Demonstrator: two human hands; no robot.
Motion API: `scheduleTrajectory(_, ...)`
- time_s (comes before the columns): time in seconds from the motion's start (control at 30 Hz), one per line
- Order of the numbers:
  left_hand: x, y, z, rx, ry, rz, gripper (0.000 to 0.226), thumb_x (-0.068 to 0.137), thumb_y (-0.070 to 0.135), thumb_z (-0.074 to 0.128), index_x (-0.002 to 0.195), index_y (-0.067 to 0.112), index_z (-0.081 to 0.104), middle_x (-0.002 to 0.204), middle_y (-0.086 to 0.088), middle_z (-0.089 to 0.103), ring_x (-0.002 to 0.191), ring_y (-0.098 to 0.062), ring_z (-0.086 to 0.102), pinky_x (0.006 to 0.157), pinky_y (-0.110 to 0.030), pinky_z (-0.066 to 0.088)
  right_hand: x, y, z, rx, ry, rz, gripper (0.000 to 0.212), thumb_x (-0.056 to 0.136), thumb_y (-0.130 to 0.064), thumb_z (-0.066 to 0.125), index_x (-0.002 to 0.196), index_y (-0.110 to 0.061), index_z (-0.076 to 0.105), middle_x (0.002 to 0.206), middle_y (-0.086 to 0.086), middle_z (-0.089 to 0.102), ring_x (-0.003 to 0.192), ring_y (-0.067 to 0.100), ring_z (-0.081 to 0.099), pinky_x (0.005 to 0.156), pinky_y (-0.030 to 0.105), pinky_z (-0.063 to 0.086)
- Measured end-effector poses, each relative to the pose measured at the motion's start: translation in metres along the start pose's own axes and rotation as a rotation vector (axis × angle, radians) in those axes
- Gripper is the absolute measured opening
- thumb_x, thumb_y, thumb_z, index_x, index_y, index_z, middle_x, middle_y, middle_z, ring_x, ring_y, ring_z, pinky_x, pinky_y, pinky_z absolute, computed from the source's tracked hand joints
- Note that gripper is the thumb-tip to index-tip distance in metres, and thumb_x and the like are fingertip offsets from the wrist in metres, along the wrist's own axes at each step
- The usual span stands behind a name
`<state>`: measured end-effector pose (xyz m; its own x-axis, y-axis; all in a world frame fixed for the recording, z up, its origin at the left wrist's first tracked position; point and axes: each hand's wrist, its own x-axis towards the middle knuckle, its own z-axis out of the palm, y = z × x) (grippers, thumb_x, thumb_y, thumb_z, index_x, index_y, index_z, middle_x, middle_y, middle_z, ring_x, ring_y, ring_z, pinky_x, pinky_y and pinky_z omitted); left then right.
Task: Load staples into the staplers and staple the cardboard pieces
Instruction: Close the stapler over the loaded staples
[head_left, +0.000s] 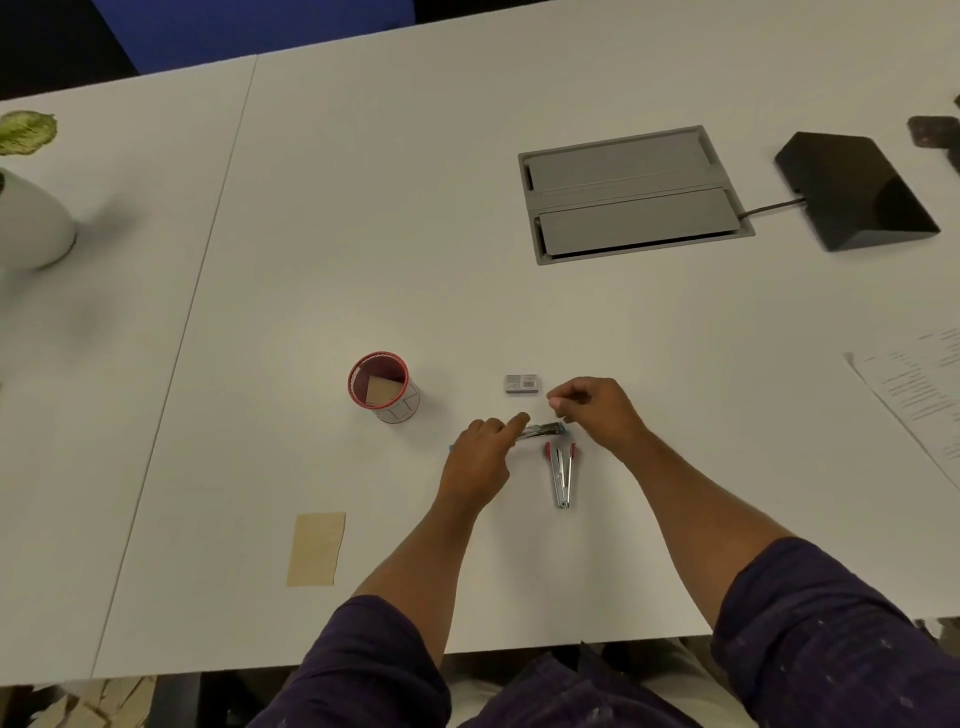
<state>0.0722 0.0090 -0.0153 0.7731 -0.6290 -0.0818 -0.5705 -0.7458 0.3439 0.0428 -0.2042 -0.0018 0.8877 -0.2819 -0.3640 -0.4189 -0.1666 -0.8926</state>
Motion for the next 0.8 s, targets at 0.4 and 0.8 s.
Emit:
scheduleTrajectory(0.4,-0.009,0.016,-0.03,0.018,0.093,-0.012,0.027,0.088,0.01,0.071,0.104,0.018,0.052,0.072,-0.002,0.063,0.059,-0.018,0.042,0.046,-0.022,0.016,-0.031,-0.024,-0.001,-0.133,-0.068,-0.053,0.012,0.082,-0.011,0.08,0.091,-0.019,0.08,0.08,0.0,0.077,0.071,0.011,0.067,0.067,0.024,0.052)
scheduleTrajectory(0.8,-0.018,0.021,-0.037,0.021,0.102,0.016,0.034,0.086,0.008,0.072,0.108,0.019,0.05,0.079,-0.004,0.069,0.058,-0.02,0.049,0.048,-0.028,0.038,-0.043,-0.035,0.01,-0.287,-0.141,-0.28,0.011,0.082,-0.002,0.079,0.09,-0.01,0.08,0.09,-0.001,0.073,0.079,0.006,0.068,0.073,0.016,0.052)
